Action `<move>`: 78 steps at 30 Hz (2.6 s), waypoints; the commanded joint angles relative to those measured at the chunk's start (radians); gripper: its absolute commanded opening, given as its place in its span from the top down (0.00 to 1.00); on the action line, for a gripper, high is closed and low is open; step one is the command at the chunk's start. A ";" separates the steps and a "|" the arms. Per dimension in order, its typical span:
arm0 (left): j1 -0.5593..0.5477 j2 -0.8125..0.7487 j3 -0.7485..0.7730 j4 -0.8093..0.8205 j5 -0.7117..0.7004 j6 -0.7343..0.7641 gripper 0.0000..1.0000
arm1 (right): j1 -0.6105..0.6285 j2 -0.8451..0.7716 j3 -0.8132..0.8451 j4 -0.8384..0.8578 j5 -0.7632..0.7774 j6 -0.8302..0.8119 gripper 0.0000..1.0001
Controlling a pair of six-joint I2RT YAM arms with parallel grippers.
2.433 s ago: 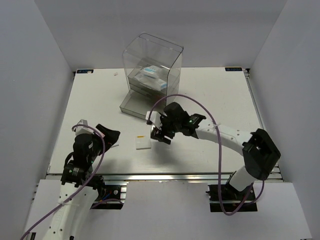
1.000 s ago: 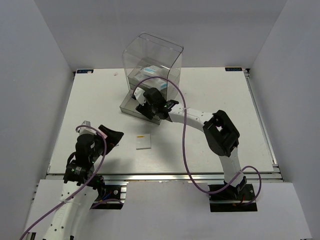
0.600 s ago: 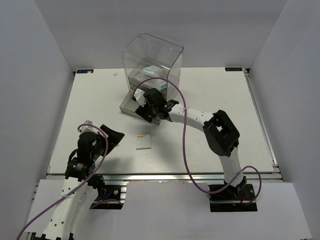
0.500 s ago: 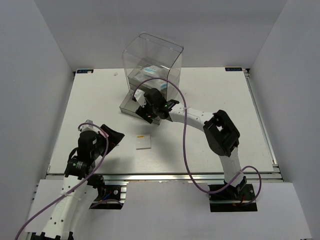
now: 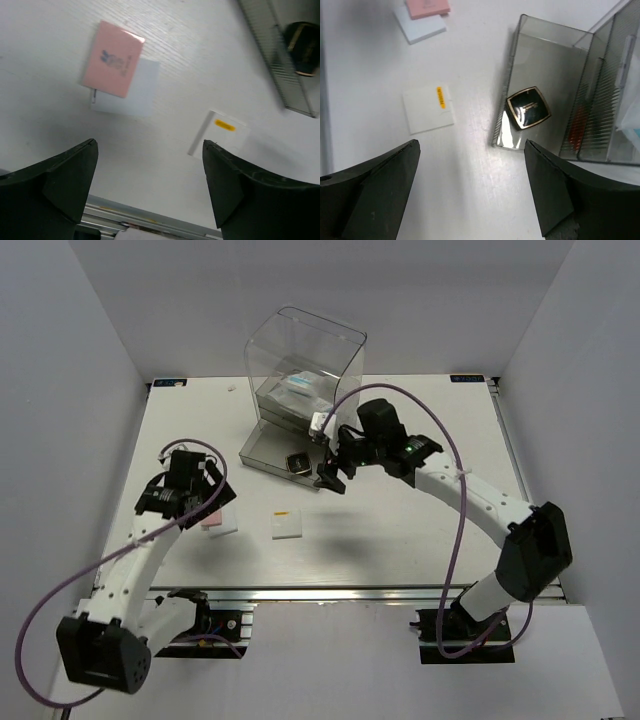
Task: Organize the makeup
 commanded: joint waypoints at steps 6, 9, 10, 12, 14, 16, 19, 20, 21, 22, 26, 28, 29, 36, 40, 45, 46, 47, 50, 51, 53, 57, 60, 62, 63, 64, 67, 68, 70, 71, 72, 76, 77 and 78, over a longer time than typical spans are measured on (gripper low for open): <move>0.004 0.240 0.116 -0.083 -0.162 0.179 0.02 | -0.049 -0.128 -0.189 0.061 -0.134 0.083 0.11; 0.004 0.315 0.132 -0.056 -0.184 0.240 0.02 | -0.065 -0.144 -0.209 0.067 -0.135 0.100 0.11; 0.004 0.332 0.133 -0.047 -0.187 0.268 0.02 | -0.068 -0.146 -0.212 0.069 -0.135 0.103 0.11; 0.006 0.375 0.133 -0.024 -0.187 0.291 0.02 | -0.079 -0.155 -0.218 0.075 -0.138 0.114 0.11; 0.007 0.409 0.126 -0.001 -0.170 0.329 0.02 | -0.085 -0.161 -0.224 0.078 -0.138 0.119 0.11; 0.013 0.430 0.121 0.027 -0.158 0.357 0.02 | -0.091 -0.167 -0.229 0.083 -0.143 0.129 0.11; 0.030 0.463 0.110 0.070 -0.114 0.389 0.02 | -0.101 -0.172 -0.230 0.086 -0.149 0.140 0.11; 0.036 0.470 0.107 0.081 -0.104 0.395 0.03 | -0.102 -0.174 -0.233 0.086 -0.149 0.142 0.11; 0.041 0.484 0.103 0.096 -0.100 0.409 0.03 | -0.102 -0.175 -0.233 0.086 -0.149 0.142 0.11; 0.047 0.492 0.099 0.102 -0.089 0.414 0.03 | -0.105 -0.175 -0.235 0.084 -0.149 0.143 0.11; 0.064 0.520 0.072 0.133 -0.064 0.441 0.05 | -0.113 -0.174 -0.229 0.083 -0.152 0.146 0.11; 0.073 0.523 0.051 0.156 -0.049 0.449 0.07 | -0.115 -0.172 -0.229 0.081 -0.153 0.148 0.11; 0.085 0.523 0.044 0.164 -0.038 0.452 0.07 | -0.118 -0.171 -0.229 0.081 -0.153 0.149 0.11; 0.109 0.553 0.018 0.205 0.005 0.464 0.12 | -0.125 -0.163 -0.221 0.077 -0.157 0.152 0.11; 0.122 0.561 0.010 0.219 0.028 0.470 0.19 | -0.130 -0.161 -0.216 0.075 -0.160 0.154 0.11; 0.128 0.559 0.004 0.230 0.034 0.469 0.26 | -0.134 -0.160 -0.212 0.073 -0.161 0.157 0.11; 0.132 0.558 0.003 0.233 0.040 0.470 0.28 | -0.138 -0.160 -0.212 0.072 -0.161 0.157 0.11; 0.133 0.558 0.001 0.233 0.043 0.470 0.31 | -0.138 -0.161 -0.210 0.072 -0.163 0.157 0.11; 0.141 0.555 0.000 0.234 0.054 0.469 0.43 | -0.141 -0.163 -0.209 0.070 -0.164 0.157 0.11; 0.142 0.553 0.000 0.234 0.057 0.466 0.47 | -0.141 -0.163 -0.207 0.070 -0.164 0.157 0.11; 0.147 0.543 0.000 0.233 0.061 0.460 0.58 | -0.142 -0.164 -0.209 0.069 -0.167 0.155 0.11; 0.147 0.489 0.015 0.242 0.116 0.414 0.65 | -0.145 -0.172 -0.212 0.066 -0.167 0.157 0.11; 0.147 0.409 0.056 0.262 0.201 0.360 0.69 | -0.150 -0.181 -0.215 0.066 -0.166 0.157 0.11; 0.145 0.345 0.087 0.317 0.254 0.317 0.70 | -0.150 -0.183 -0.216 0.064 -0.167 0.159 0.11; 0.144 0.331 0.098 0.341 0.282 0.273 0.70 | -0.153 -0.184 -0.218 0.064 -0.167 0.159 0.11; 0.136 0.325 0.127 0.374 0.319 0.256 0.70 | -0.151 -0.186 -0.222 0.064 -0.169 0.160 0.11; 0.116 0.340 0.159 0.435 0.370 0.178 0.70 | -0.153 -0.189 -0.227 0.066 -0.172 0.166 0.11; 0.109 0.355 0.184 0.479 0.377 0.156 0.70 | -0.153 -0.191 -0.229 0.067 -0.173 0.166 0.11; 0.077 0.427 0.258 0.501 0.387 0.122 0.70 | -0.153 -0.195 -0.232 0.072 -0.175 0.171 0.11; 0.060 0.459 0.259 0.498 0.379 0.122 0.70 | -0.153 -0.195 -0.233 0.072 -0.175 0.172 0.11; 0.044 0.493 0.324 0.495 0.370 0.125 0.69 | -0.153 -0.198 -0.233 0.070 -0.175 0.172 0.11; -0.028 0.689 0.473 0.472 0.324 0.128 0.68 | -0.154 -0.214 -0.242 0.078 -0.175 0.180 0.11; -0.036 0.717 0.498 0.458 0.301 0.128 0.67 | -0.154 -0.217 -0.247 0.080 -0.173 0.180 0.11; -0.042 0.743 0.536 0.451 0.287 0.128 0.66 | -0.154 -0.224 -0.250 0.083 -0.170 0.179 0.11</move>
